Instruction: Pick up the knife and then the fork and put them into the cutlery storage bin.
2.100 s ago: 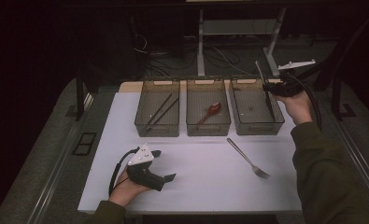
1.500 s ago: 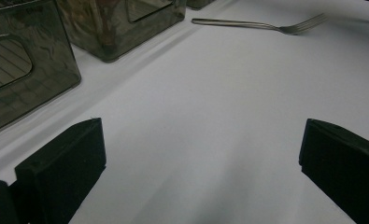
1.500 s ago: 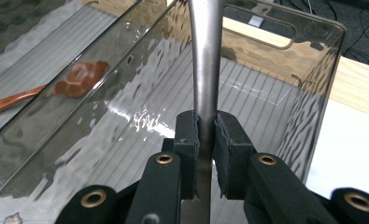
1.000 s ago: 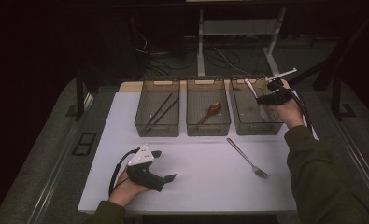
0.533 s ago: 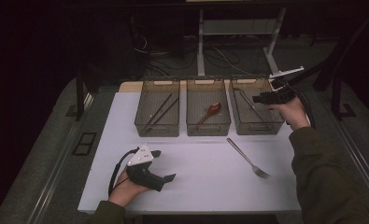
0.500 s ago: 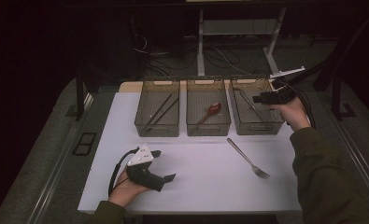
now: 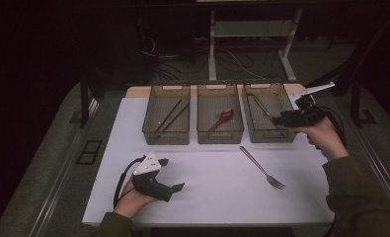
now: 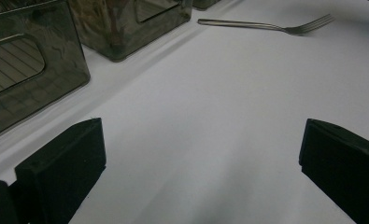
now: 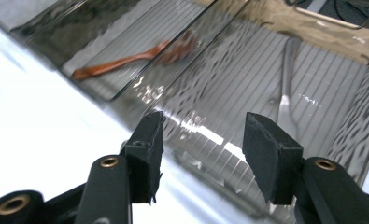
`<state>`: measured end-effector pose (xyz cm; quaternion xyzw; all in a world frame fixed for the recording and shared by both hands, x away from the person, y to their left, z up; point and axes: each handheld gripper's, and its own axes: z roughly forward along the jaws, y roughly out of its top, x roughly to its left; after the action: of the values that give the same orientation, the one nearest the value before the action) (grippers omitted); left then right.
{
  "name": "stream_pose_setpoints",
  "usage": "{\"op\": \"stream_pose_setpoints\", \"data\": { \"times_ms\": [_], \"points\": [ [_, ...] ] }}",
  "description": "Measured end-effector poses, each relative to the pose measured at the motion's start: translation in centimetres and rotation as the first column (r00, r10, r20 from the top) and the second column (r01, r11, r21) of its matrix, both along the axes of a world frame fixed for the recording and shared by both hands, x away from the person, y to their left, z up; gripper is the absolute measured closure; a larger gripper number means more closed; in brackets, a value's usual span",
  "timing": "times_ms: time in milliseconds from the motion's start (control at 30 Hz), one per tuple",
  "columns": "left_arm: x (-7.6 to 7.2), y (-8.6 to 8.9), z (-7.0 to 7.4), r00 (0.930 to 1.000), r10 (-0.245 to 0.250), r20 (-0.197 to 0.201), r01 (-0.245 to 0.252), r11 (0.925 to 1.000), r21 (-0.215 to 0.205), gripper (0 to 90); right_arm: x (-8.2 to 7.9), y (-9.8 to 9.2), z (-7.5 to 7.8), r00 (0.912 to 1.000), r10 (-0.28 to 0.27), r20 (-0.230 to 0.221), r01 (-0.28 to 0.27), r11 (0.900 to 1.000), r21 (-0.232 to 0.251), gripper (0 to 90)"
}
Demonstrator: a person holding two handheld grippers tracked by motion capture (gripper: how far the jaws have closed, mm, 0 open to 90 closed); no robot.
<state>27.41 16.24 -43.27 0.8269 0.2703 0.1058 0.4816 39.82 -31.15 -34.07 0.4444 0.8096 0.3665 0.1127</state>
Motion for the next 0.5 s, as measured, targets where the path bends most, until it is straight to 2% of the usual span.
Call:
{"op": "stream_pose_setpoints", "data": {
  "times_ms": [200,367,500],
  "points": [
    [0.0,0.1,-0.1,1.0000,0.001,-0.002,-0.001,1.0000,-0.003,0.0,-2.1,0.5,-0.4,0.9993,0.038,-0.008,-0.038,0.999,-0.023,47.1],
    [0.0,0.0,-0.1,1.0000,-0.002,-0.002,0.002,1.0000,0.002,0.0,-3.6,1.3,-1.3,0.9976,0.048,-0.050,-0.051,0.997,-0.061,46.5],
    [0.0,0.0,-0.1,1.0000,-0.005,-0.002,0.005,1.0000,0.006,0.0,-4.4,2.0,-2.2,0.9929,0.065,-0.099,-0.073,0.994,-0.083,47.1]
  ]
}}
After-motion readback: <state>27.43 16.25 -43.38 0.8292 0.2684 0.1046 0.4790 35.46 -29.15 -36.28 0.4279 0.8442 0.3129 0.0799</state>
